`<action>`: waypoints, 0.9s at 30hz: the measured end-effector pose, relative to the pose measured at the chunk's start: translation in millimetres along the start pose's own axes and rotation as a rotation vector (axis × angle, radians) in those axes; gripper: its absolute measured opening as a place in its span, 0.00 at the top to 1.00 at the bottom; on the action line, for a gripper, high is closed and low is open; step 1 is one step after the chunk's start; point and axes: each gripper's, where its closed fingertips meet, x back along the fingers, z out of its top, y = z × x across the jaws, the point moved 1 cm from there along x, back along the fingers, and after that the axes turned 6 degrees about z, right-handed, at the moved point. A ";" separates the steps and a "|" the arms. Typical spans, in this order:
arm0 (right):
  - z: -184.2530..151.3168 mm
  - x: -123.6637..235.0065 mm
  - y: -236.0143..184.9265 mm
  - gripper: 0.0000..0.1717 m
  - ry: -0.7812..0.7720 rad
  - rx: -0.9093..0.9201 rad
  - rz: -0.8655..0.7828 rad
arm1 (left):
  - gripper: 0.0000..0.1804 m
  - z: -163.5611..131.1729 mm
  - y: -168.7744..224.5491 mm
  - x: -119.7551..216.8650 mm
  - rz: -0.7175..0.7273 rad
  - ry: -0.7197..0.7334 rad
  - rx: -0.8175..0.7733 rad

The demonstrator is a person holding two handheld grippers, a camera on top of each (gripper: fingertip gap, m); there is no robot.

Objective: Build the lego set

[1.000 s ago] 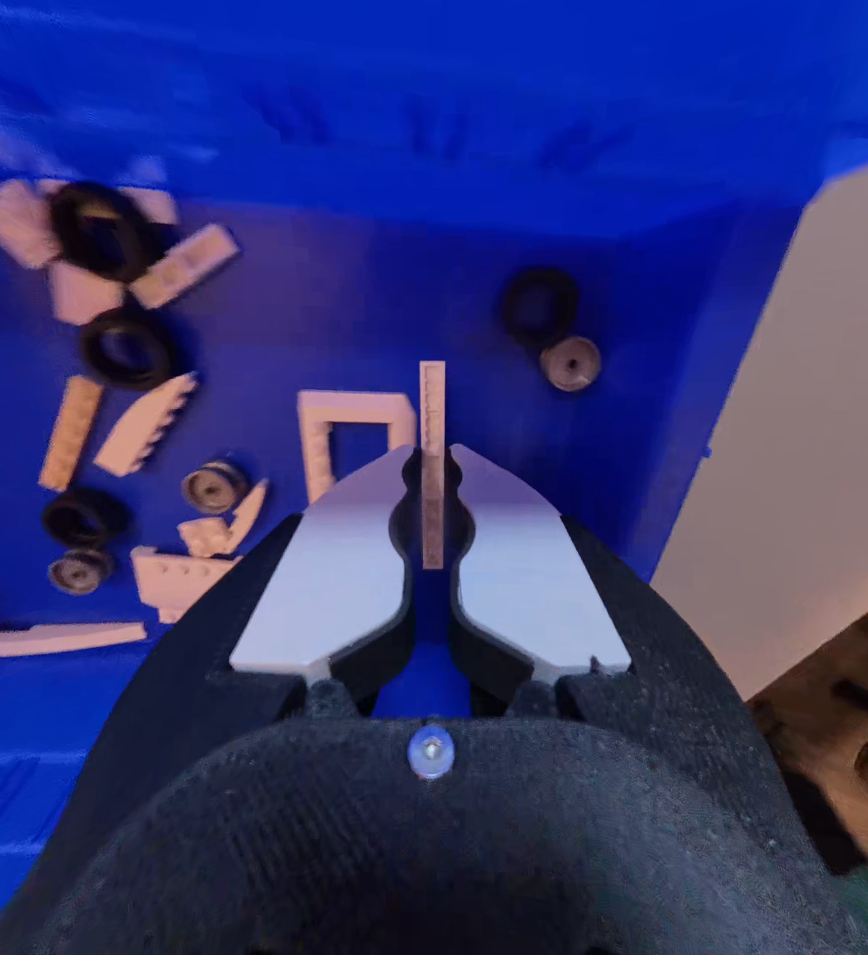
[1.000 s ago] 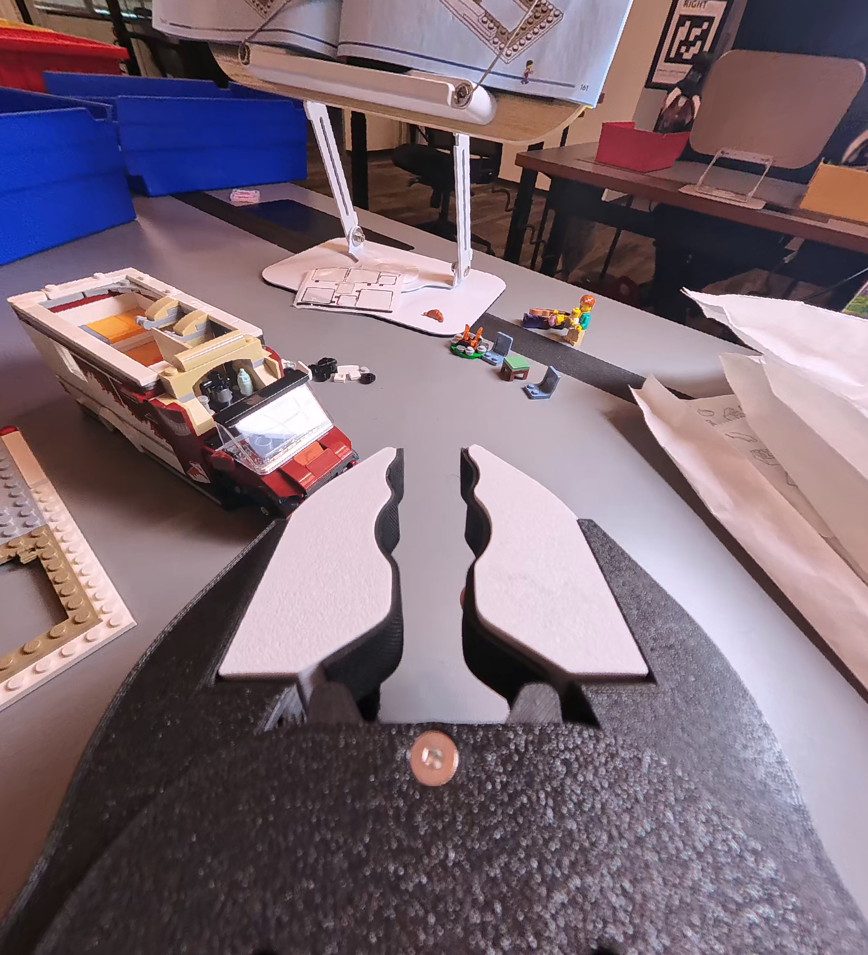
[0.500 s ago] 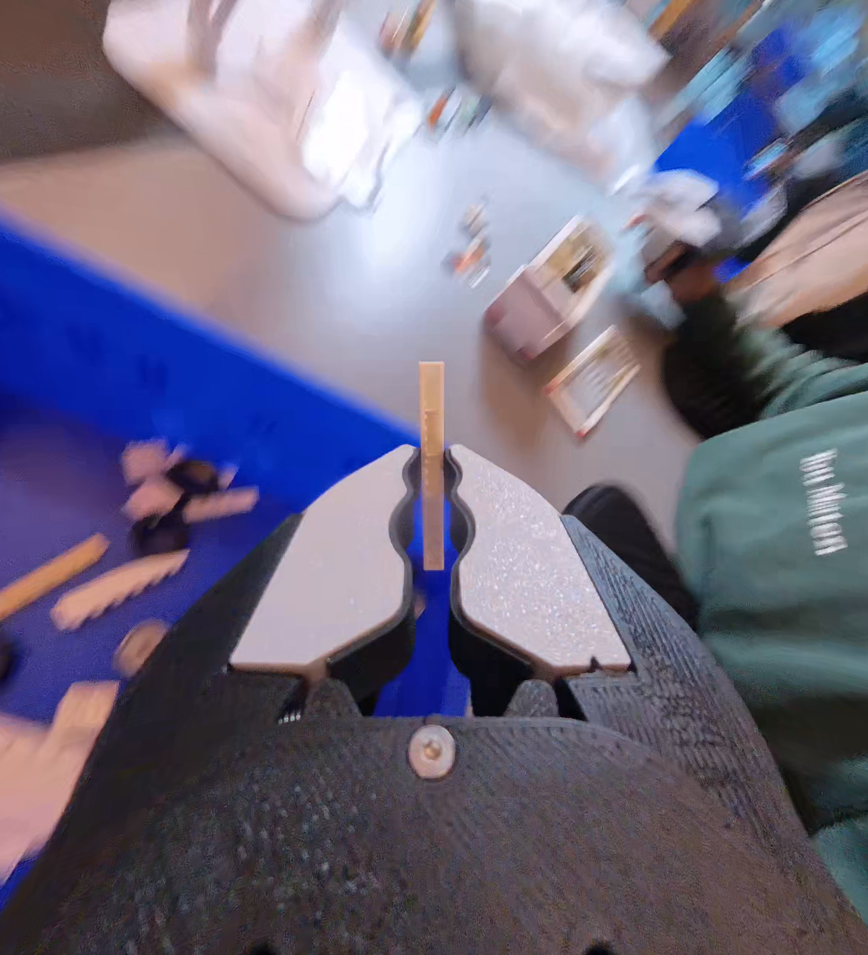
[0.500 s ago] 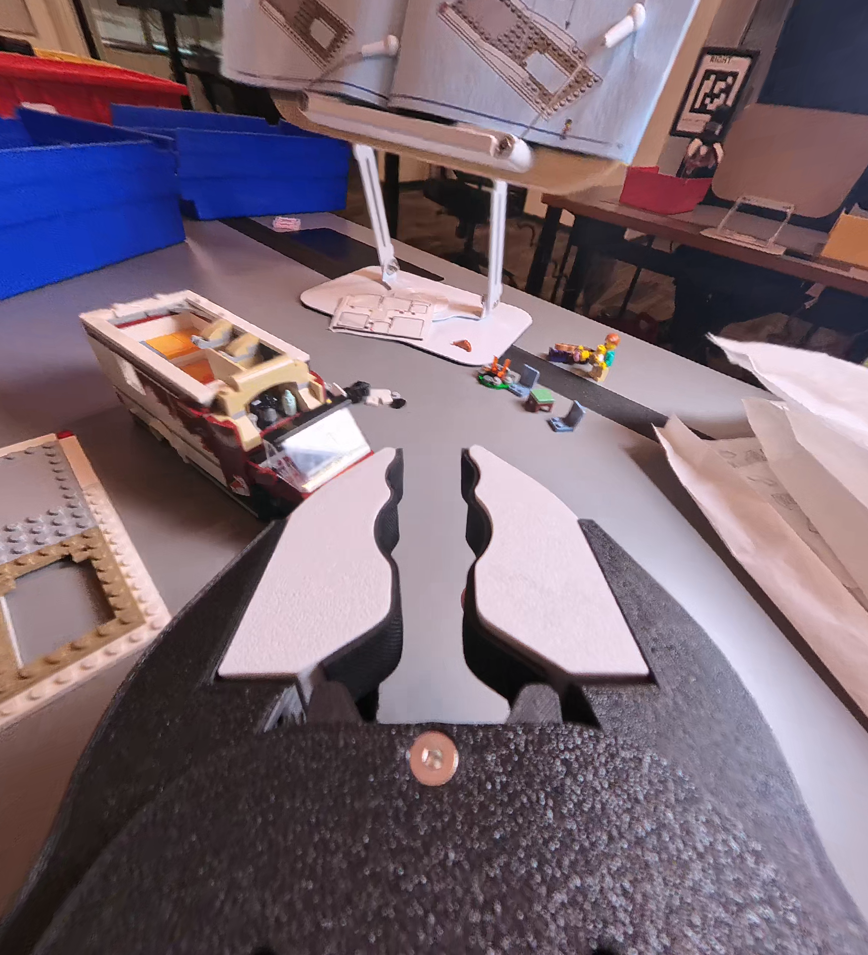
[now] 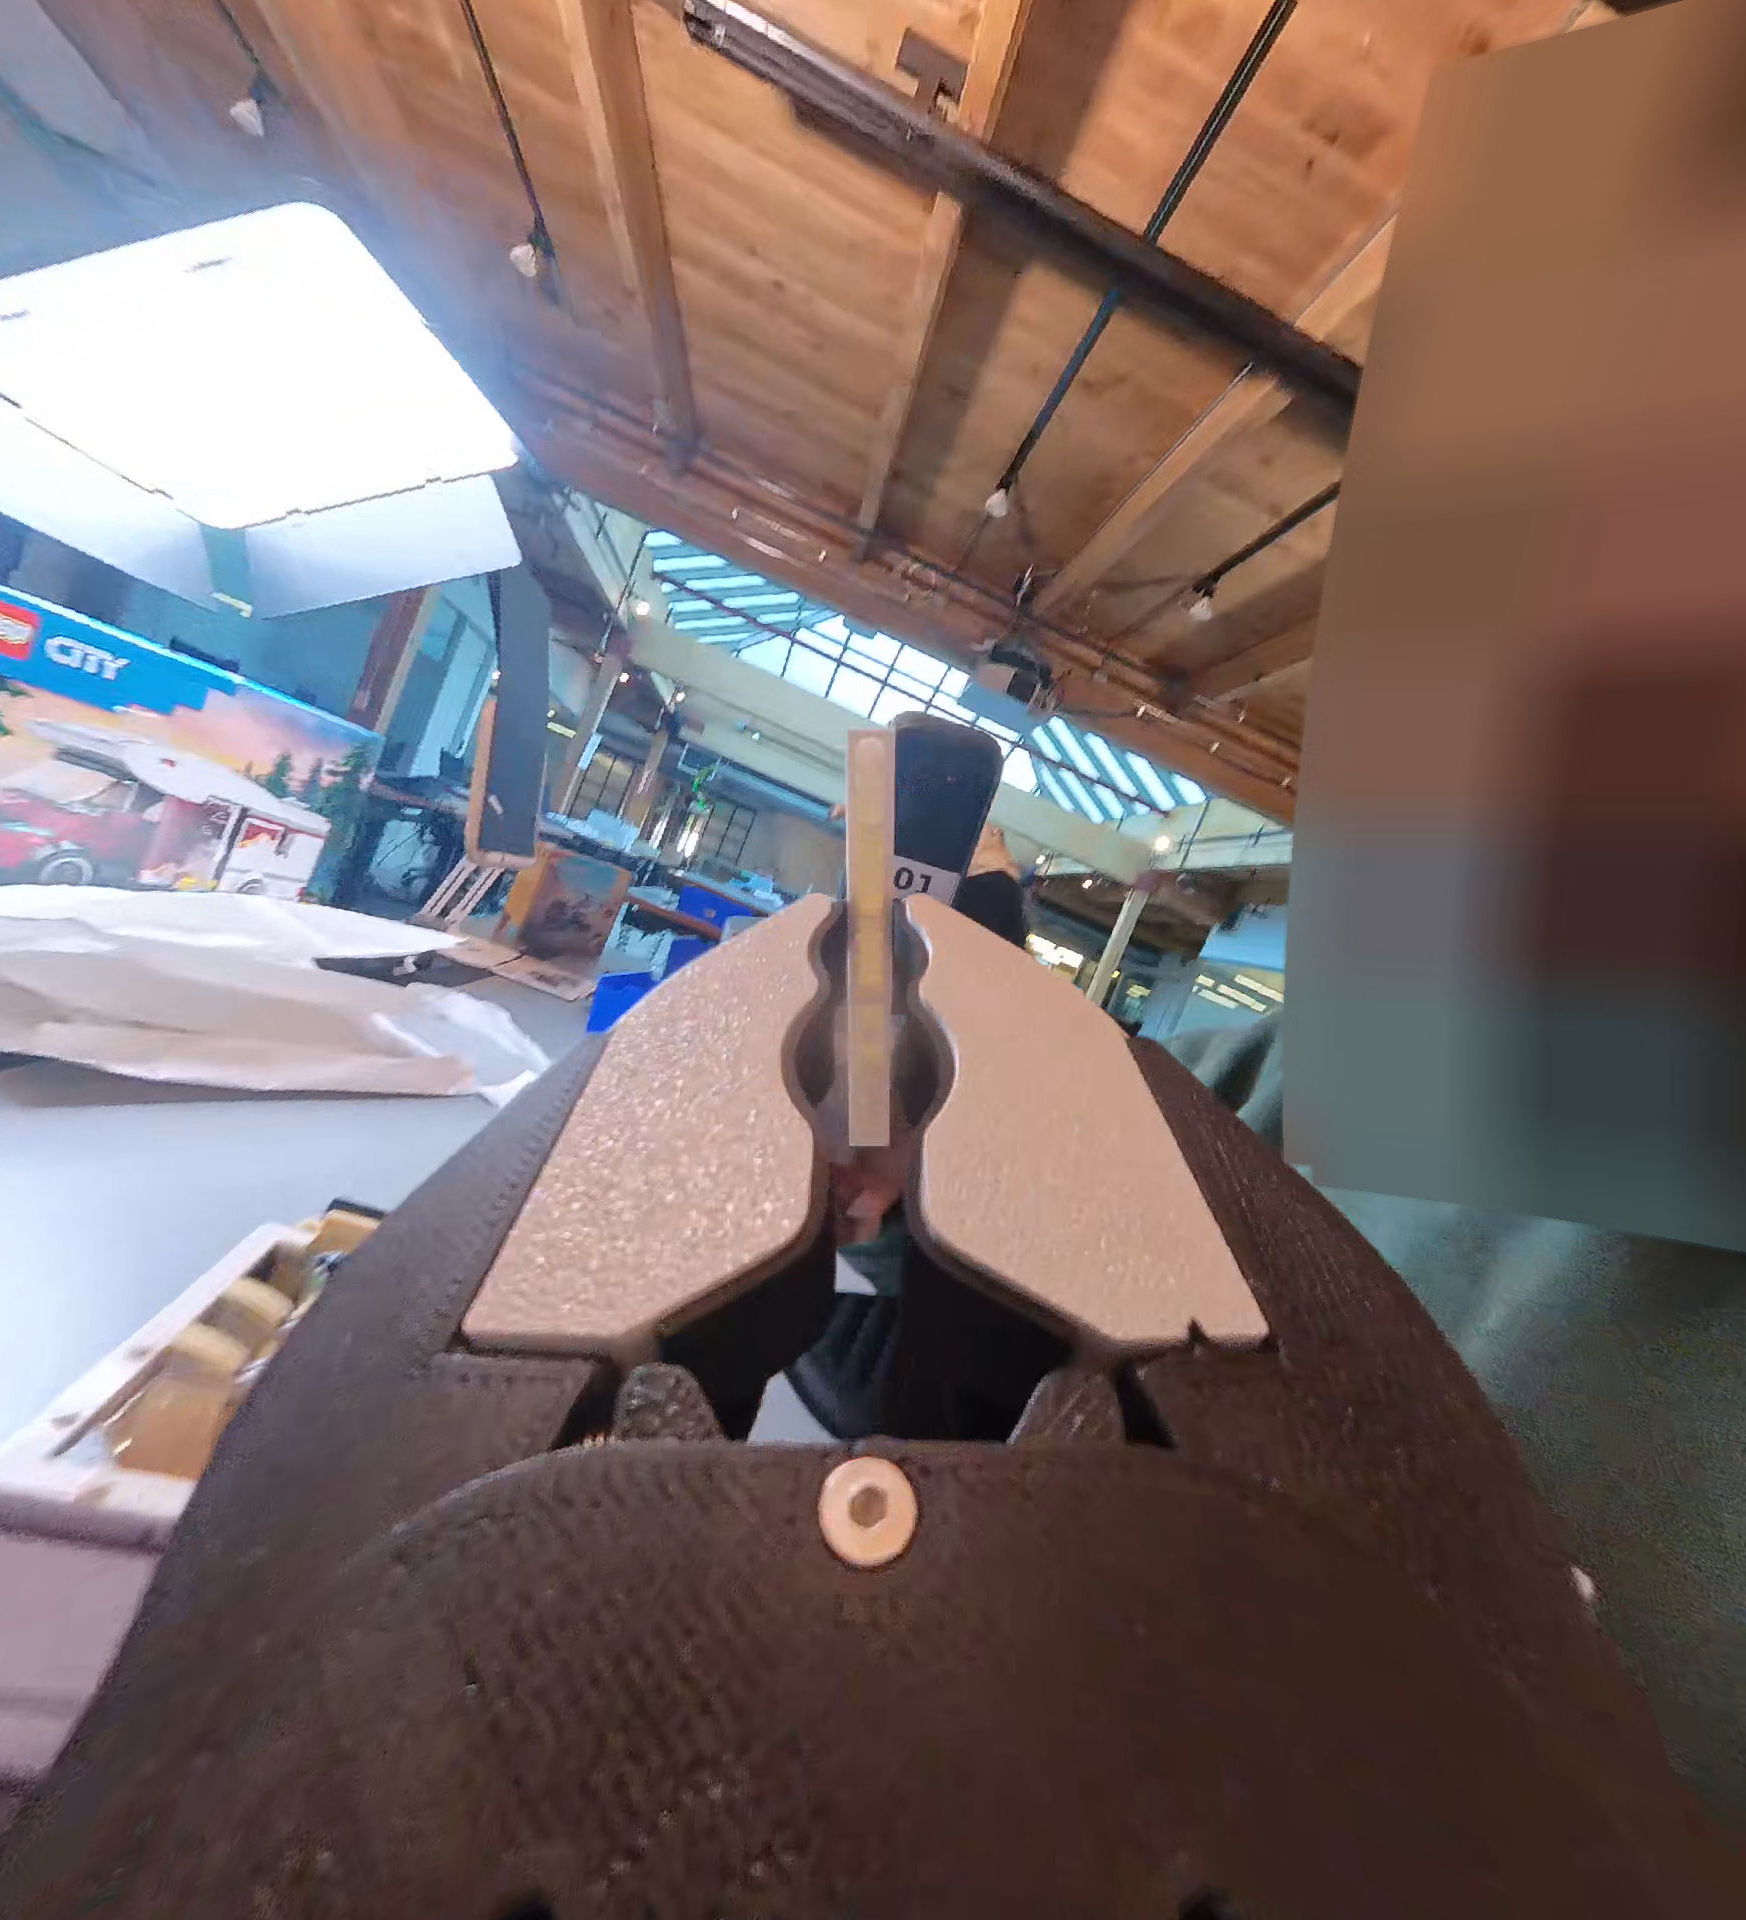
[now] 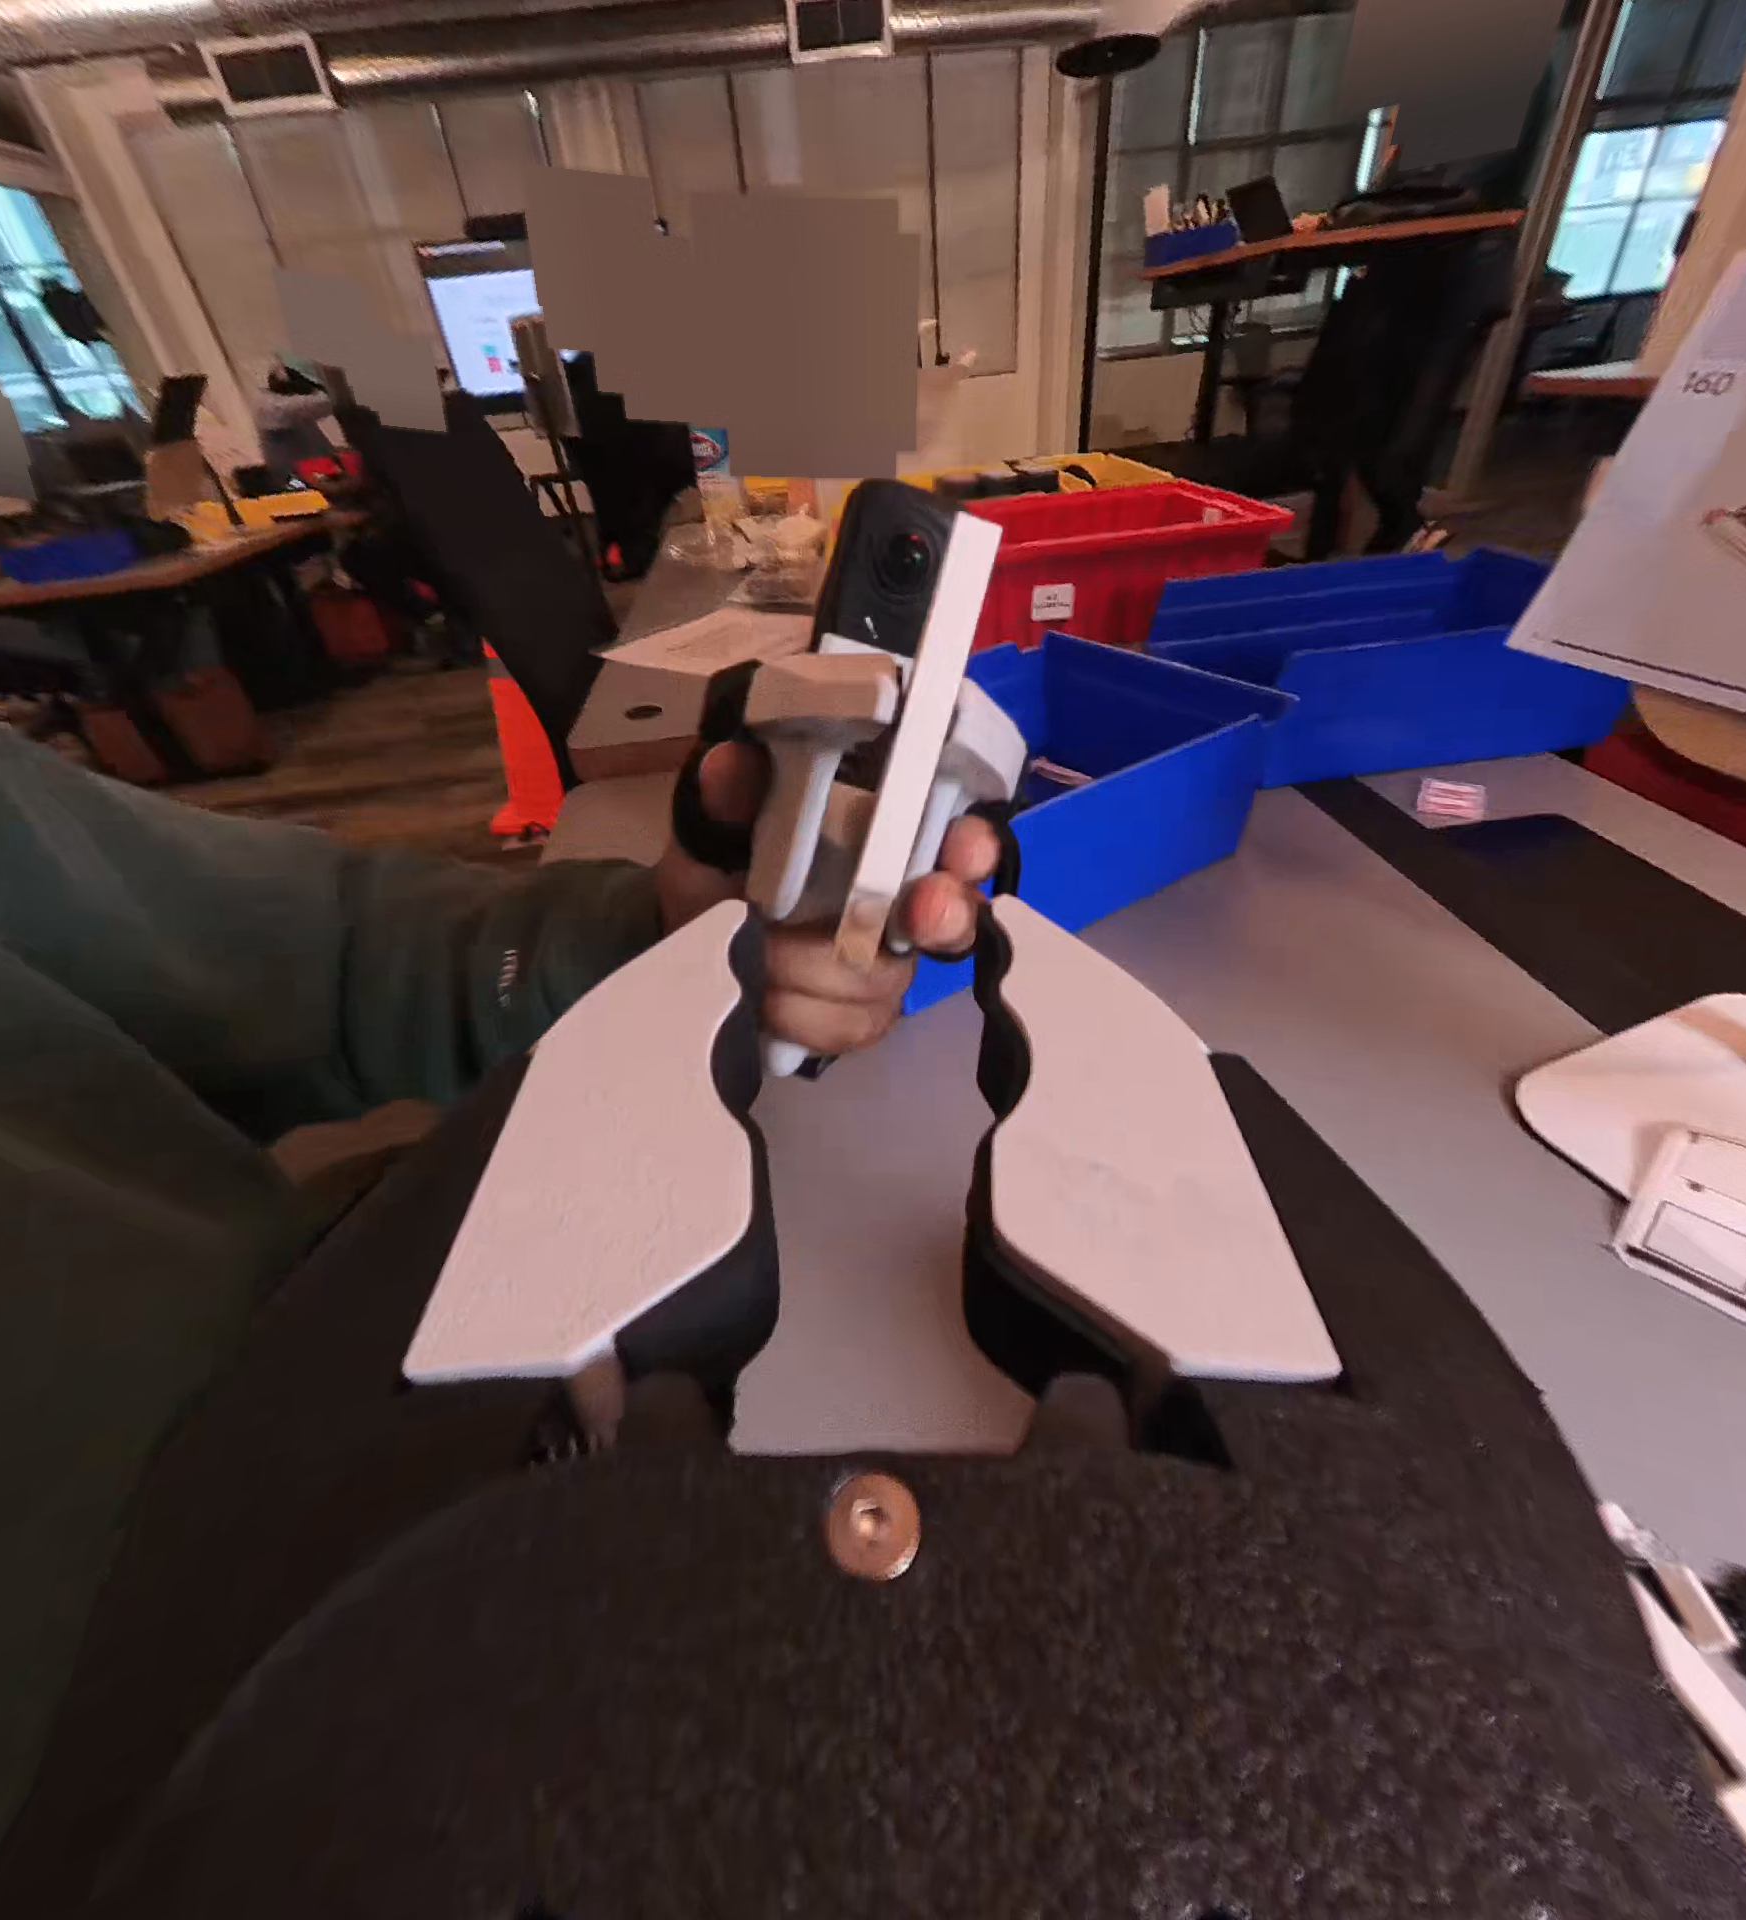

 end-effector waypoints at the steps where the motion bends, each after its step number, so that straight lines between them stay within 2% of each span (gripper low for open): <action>1: -1.2 -4.8 3.6 0.81 -0.027 0.011 -0.028 | 0.96 -3.4 0.8 -4.3 -0.015 0.019 0.009; 3: -0.5 -6.8 2.3 0.93 -0.026 0.036 -0.022 | 0.95 -12.0 -0.4 -8.7 -0.013 0.032 -0.003; 5: -7.3 -2.6 3.5 0.95 -0.065 0.042 -0.021 | 0.95 -17.7 0.7 -7.3 -0.022 0.037 -0.002; 7: -20.7 8.5 6.7 0.96 -0.151 0.055 -0.018 | 0.95 -28.3 -4.1 -3.7 0.040 -0.025 -0.065; 10: -63.5 47.9 19.2 0.96 -0.412 0.059 -0.054 | 0.84 -21.1 -4.6 15.5 0.124 -0.072 -0.143; 13: -120.8 120.7 49.2 0.96 -0.776 0.049 -0.201 | 0.86 -0.2 -13.7 51.1 0.360 -0.160 -0.358; 16: -164.8 186.7 65.1 0.96 -0.993 -0.099 -0.302 | 0.92 39.8 -39.7 110.9 0.778 -0.306 -0.615; 18: -184.1 207.6 68.4 0.96 -1.019 -0.180 -0.338 | 0.91 84.6 -53.4 166.2 1.114 -0.364 -0.770; 20: -199.4 217.3 69.0 0.96 -1.043 -0.212 -0.361 | 0.91 119.5 -54.2 209.7 1.313 -0.416 -0.788; 23: -204.4 217.5 69.5 0.96 -1.010 -0.214 -0.382 | 0.90 146.6 -61.4 261.0 1.484 -0.577 -0.751; 25: -205.1 219.1 69.4 0.95 -0.998 -0.216 -0.391 | 0.90 149.6 -73.0 290.1 1.554 -0.729 -0.715; 27: -204.7 218.9 68.6 0.89 -0.970 -0.219 -0.393 | 0.89 141.2 -87.4 317.1 1.594 -0.910 -0.641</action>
